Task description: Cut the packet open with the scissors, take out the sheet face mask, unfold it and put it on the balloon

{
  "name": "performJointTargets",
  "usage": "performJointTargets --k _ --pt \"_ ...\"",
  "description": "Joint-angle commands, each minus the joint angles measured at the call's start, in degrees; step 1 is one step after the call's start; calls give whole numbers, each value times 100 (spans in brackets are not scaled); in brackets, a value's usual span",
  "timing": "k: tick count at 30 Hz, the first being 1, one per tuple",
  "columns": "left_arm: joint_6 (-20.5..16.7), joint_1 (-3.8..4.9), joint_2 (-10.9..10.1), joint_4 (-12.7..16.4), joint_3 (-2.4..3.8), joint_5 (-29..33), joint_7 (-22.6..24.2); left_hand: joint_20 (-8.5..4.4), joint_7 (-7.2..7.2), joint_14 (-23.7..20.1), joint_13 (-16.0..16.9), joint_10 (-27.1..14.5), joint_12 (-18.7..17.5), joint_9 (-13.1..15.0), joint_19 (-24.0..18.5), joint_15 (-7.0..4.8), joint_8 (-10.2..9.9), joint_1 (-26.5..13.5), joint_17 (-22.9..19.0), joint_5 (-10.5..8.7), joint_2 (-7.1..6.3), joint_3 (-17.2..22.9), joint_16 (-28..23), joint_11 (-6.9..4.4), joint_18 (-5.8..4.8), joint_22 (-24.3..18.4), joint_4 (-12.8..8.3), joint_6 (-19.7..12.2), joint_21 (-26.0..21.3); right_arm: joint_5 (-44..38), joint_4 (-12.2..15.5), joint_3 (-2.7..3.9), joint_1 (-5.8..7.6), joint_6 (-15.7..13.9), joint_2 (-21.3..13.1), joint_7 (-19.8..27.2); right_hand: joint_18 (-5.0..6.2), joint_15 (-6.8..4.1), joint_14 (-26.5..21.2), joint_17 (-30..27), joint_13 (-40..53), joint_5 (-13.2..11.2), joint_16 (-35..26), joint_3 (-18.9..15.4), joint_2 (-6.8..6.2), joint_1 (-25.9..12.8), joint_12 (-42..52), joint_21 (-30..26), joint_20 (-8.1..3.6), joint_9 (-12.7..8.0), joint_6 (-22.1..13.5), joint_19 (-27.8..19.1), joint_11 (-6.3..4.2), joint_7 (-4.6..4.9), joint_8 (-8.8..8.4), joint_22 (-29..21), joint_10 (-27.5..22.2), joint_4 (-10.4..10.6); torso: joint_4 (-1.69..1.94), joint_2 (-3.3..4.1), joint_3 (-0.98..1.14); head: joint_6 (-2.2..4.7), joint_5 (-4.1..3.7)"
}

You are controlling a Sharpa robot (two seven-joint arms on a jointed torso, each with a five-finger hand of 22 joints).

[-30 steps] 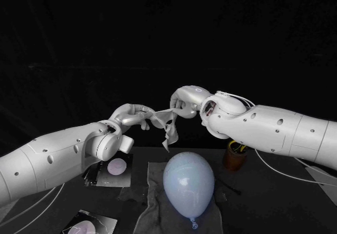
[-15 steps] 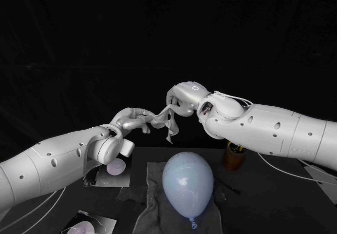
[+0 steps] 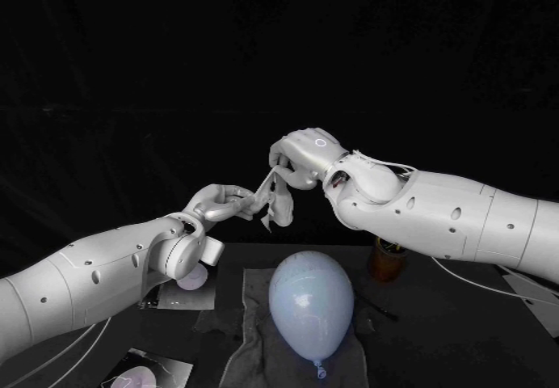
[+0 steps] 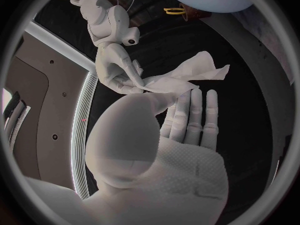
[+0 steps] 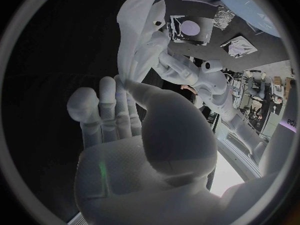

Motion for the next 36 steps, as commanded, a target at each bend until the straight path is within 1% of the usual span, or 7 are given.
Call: performJointTargets --k 1,8,12,17,24,31,36 --pt "-230 -9 16 3 2 164 405 110 31 -235 -7 -73 -31 1381 -104 57 23 42 -121 15 -46 -104 -159 27 -26 -164 -22 -42 -286 -226 12 8 9 -183 -4 -86 -92 -4 48 -6 5 14 31 30 50 5 37 52 -12 4 46 53 -44 -15 20 617 92 -5 3 5 -1 10 -9" --pt "-360 -33 22 11 0 208 509 193 112 -333 -32 -340 -57 1191 -89 123 -45 61 -286 8 -275 -350 -267 110 17 -426 -99 -146 -694 -208 46 7 8 -182 2 -109 -98 -9 60 -11 6 14 31 35 41 3 34 79 -15 9 50 71 -49 -19 24 626 104 2 0 3 3 19 1" --pt "-458 -53 11 -4 0 243 563 204 257 -479 -35 -827 -35 810 -40 227 -461 -16 -381 50 -828 -715 -334 265 6 -630 -147 -579 -1008 -203 64 7 8 -171 1 -115 -101 -10 65 -13 7 14 31 37 38 2 33 94 -17 10 52 81 -50 -21 26 631 108 4 -3 4 2 27 -6" --pt "-587 -74 3 -27 -2 102 576 209 312 -818 -21 -1391 1 488 36 399 -698 35 -507 29 -1132 -1271 -453 454 -49 -896 -210 -885 -1422 -198 60 7 8 -163 1 -138 -104 -13 72 -15 7 14 31 40 33 2 31 111 -19 13 54 93 -53 -23 28 636 115 7 3 7 1 28 -12" --pt "-660 -181 27 -48 -23 -421 496 206 113 -1374 20 -2295 702 -242 186 577 -610 1189 -1021 21 -516 -4179 -826 515 -281 -1669 404 -1253 -2660 -187 33 7 7 -155 10 -188 -109 -17 85 -19 8 14 31 47 25 2 28 137 -23 17 58 110 -56 -26 32 644 125 11 0 5 -2 18 -13" --pt "-644 -313 45 -91 -31 -599 475 213 10 -1484 10 -2722 919 -516 -200 731 -547 1542 -1217 25 -549 -4566 -1008 441 -320 -1931 737 -1508 -3285 -158 41 7 6 -136 13 -199 -113 -22 98 -23 8 14 30 58 18 6 24 157 -27 21 62 125 -60 -29 35 651 136 13 -1 7 1 16 -8" --pt "-600 -378 70 -114 -45 -652 458 212 339 -1423 22 -2756 1108 -621 -337 646 -358 1542 -1299 23 -506 -4639 -1065 379 -313 -1970 736 -1317 -3519 -142 42 7 5 -133 10 -204 -113 -23 102 -25 9 14 30 64 16 8 22 160 -29 23 64 129 -62 -30 36 652 139 14 6 7 -3 2 12"
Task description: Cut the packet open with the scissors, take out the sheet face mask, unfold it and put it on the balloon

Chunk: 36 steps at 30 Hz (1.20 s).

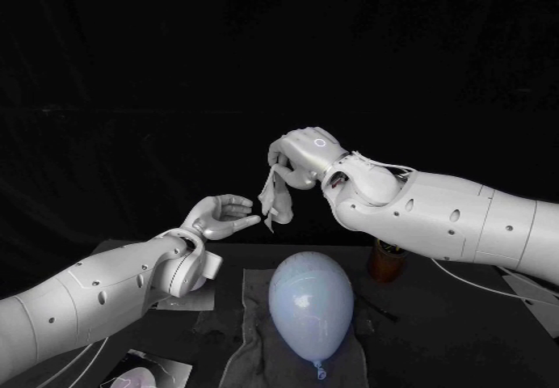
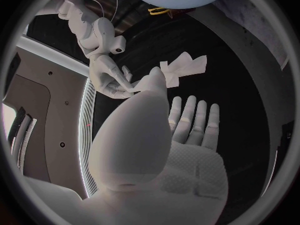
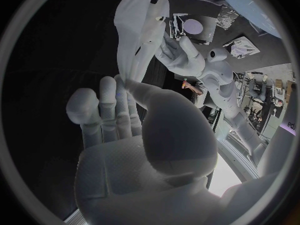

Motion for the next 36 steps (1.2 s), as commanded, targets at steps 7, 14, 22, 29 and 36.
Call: performJointTargets --k 7,14,22,29,36 --pt "-41 -109 102 -25 -11 -175 76 2 438 261 46 276 413 -241 57 -114 165 -42 -85 0 177 -143 -24 114 1 7 -21 432 -149 -28 -7 6 1 -13 17 -60 -74 3 53 -12 5 29 39 55 25 22 -1 27 10 13 60 51 -55 -1 18 653 93 -1 -3 -2 -3 -4 17" --pt "-237 -137 147 -19 -11 7 280 -4 -44 639 80 650 806 -613 509 -156 8 50 -161 -4 439 -208 -11 133 63 49 -43 1171 -85 0 2 5 -3 -12 20 -54 -74 1 58 -14 6 29 38 63 21 25 -4 25 8 15 61 52 -57 -2 20 654 97 -1 -3 0 5 -13 22" --pt "-451 -143 230 -65 -7 307 361 -1 90 877 52 762 944 -896 702 -245 -298 -51 -224 -6 533 -414 -38 27 98 60 -29 1409 -116 23 27 5 -6 -4 13 -49 -74 0 61 -16 6 29 37 68 18 26 -6 28 6 16 62 54 -58 -3 20 655 100 -1 -7 4 5 -18 31" --pt "-614 -144 267 -25 10 621 315 3 183 885 29 725 953 -988 767 -260 -419 -90 -259 -6 525 -525 -86 9 96 64 -38 1390 -133 37 44 5 -10 8 13 -41 -75 -1 62 -17 6 29 36 70 17 27 -7 32 6 17 62 57 -58 -3 21 656 101 -1 -1 2 3 -13 17" --pt "-667 -145 310 -47 17 667 209 8 244 887 19 694 963 -1036 793 -265 -488 -102 -277 -6 499 -584 -108 5 65 65 -37 1349 -147 56 68 5 -13 8 4 -38 -76 -2 67 -20 6 29 35 79 12 29 -10 36 4 19 65 62 -59 -3 22 658 106 -1 -3 -1 2 -25 19"
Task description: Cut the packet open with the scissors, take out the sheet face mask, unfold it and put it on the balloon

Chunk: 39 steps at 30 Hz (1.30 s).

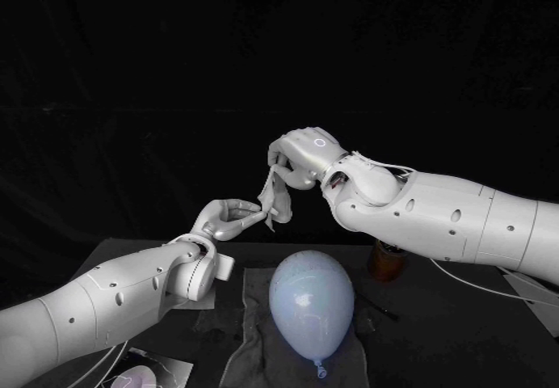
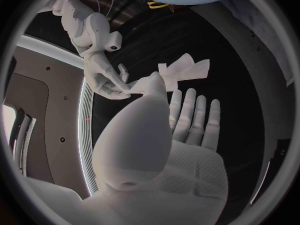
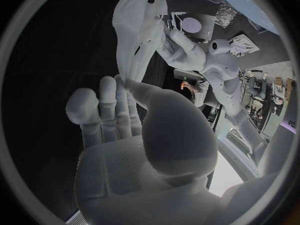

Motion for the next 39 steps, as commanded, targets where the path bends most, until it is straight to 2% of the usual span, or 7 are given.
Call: performJointTargets --k 1,7,22,28,30,35,39 --pt "-137 4 36 -5 11 166 -17 16 71 26 -9 -47 28 -10 41 1 -36 -39 -7 -6 -14 -51 -23 -15 65 7 -2 -28 -28 -5 18 5 1 5 -2 -20 -73 0 28 -10 6 16 36 48 12 29 19 38 -18 12 40 43 -39 -2 25 658 86 1 5 -2 -1 -7 6" --pt "-72 4 68 -34 11 54 -145 16 57 10 -14 -84 40 -40 -33 13 -73 -60 -24 -8 -95 -124 -46 10 22 -6 3 -39 -88 8 27 5 0 3 8 -16 -73 0 28 -10 6 16 36 48 12 29 19 38 -18 12 40 43 -39 -2 25 658 86 1 0 -3 -1 -8 3" --pt "44 5 116 -1 12 -202 -221 10 5 -18 -15 -138 62 -59 -246 46 -76 -62 -39 -9 -148 -156 -64 47 -21 -36 9 2 -217 16 27 5 -3 34 49 -17 -78 -3 39 -14 7 16 34 64 2 33 14 62 -22 16 44 60 -41 -2 28 666 97 1 4 -1 -1 -22 -4" --pt "48 5 115 42 12 -265 -203 9 -36 -24 -13 -157 81 -64 -312 60 -67 -59 -45 -8 -125 -146 -68 63 -36 -43 9 42 -265 18 36 5 -6 41 59 -14 -79 -4 43 -16 7 16 34 72 -1 36 12 68 -23 18 45 65 -41 -2 28 668 100 0 4 -5 -1 -17 -5" --pt "24 5 118 39 12 -261 -181 9 -81 14 -2 -131 136 -75 -277 51 -54 22 -45 -8 15 -88 -49 51 -43 -34 -13 111 -273 19 51 5 -7 41 55 -13 -79 -5 45 -17 7 16 33 75 -2 37 11 67 -24 18 46 65 -42 -2 29 668 102 0 -1 -4 -2 -9 -3" --pt "-18 5 126 20 12 -219 -143 7 -156 134 11 -53 224 -101 -211 3 -32 211 -37 -8 266 7 -1 -3 -44 -22 -26 284 -280 20 64 5 -7 43 50 -16 -79 -5 45 -17 7 16 33 75 -2 37 11 67 -24 18 46 65 -42 -2 29 668 102 0 1 -2 -1 -14 -4" --pt "-50 5 127 12 13 -162 -98 -7 -273 250 8 33 267 -131 -257 -20 -8 375 -35 -6 560 146 30 -41 39 -30 -9 503 -330 20 63 5 -8 57 48 -19 -82 -7 52 -20 8 16 32 87 -10 40 8 82 -26 21 49 76 -43 -2 30 673 109 -2 4 0 1 -12 -16"
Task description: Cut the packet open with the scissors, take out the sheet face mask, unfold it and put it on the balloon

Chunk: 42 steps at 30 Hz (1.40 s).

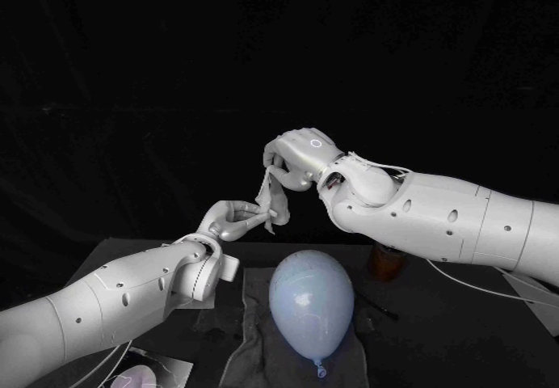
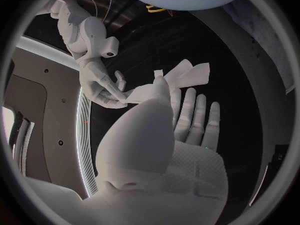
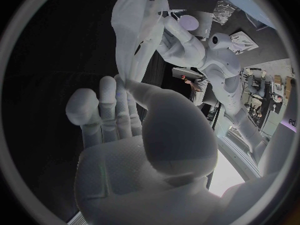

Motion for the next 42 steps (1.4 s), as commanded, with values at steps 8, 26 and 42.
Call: performJointTargets --k 8,26,42 --pt "-63 6 4 4 9 99 246 -2 -208 376 -70 372 -41 -18 194 -140 118 444 -14 -5 630 551 24 -172 115 21 -10 492 3 -35 -31 5 1 77 -10 -30 -79 -26 35 -10 8 13 32 40 -13 46 24 44 14 14 33 42 -59 -5 39 677 98 4 5 -1 -1 -9 -10" --pt "-80 112 -287 133 47 200 592 10 -145 805 -71 899 -611 163 523 -196 167 290 -148 -9 178 2304 -431 -273 434 52 7 555 -89 183 -197 -48 -102 219 -254 -18 -78 -27 40 -14 8 13 29 52 -20 44 20 39 11 16 35 42 -59 -4 39 676 103 7 6 -1 3 -57 21" --pt "947 730 -274 10 51 -996 -329 -9 -13 876 -17 1081 -669 472 650 -265 314 -629 -26 -4 -559 4079 -400 -351 133 58 -412 561 -150 2677 -404 -81 -524 -183 -432 443 -50 -19 33 -38 -1 14 2 139 -26 59 -33 -109 8 18 -2 -27 -40 23 16 638 77 14 -6 4 16 -107 104"
